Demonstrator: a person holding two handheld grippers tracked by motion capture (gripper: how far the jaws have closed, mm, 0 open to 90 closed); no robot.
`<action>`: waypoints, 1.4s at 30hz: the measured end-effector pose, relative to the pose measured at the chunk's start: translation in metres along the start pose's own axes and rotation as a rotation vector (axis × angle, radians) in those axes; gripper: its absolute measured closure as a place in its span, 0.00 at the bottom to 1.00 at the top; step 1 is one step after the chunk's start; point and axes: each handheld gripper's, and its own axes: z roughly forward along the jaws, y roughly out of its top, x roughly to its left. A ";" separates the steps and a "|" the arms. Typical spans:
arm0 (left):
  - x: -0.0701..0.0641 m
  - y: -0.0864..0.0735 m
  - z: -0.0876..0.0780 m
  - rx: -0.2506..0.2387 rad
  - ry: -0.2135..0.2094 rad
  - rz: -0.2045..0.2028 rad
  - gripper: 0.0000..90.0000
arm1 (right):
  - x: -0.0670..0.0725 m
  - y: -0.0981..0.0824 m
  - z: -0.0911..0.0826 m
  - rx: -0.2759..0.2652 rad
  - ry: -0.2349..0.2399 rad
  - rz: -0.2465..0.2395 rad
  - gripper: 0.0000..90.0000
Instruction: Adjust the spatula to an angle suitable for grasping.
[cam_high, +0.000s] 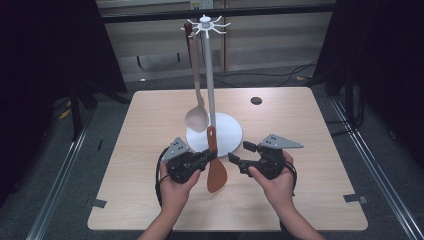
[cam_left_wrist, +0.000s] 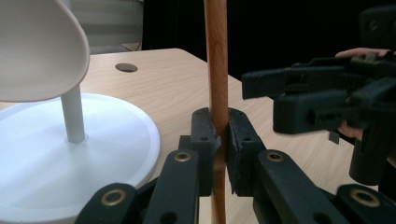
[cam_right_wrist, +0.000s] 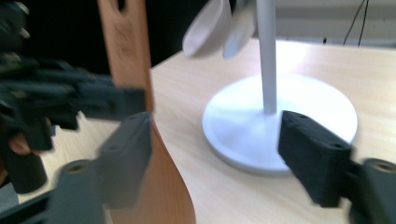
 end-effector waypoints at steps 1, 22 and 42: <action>0.000 0.000 0.000 0.000 -0.002 0.001 0.92 | -0.002 -0.003 0.000 0.016 -0.015 0.001 0.26; -0.002 0.020 -0.007 -0.003 -0.071 0.016 0.92 | -0.016 -0.013 -0.001 0.034 -0.054 -0.041 0.11; 0.006 0.056 -0.009 -0.021 -0.093 0.010 0.92 | -0.017 -0.009 0.000 0.024 -0.063 -0.043 0.11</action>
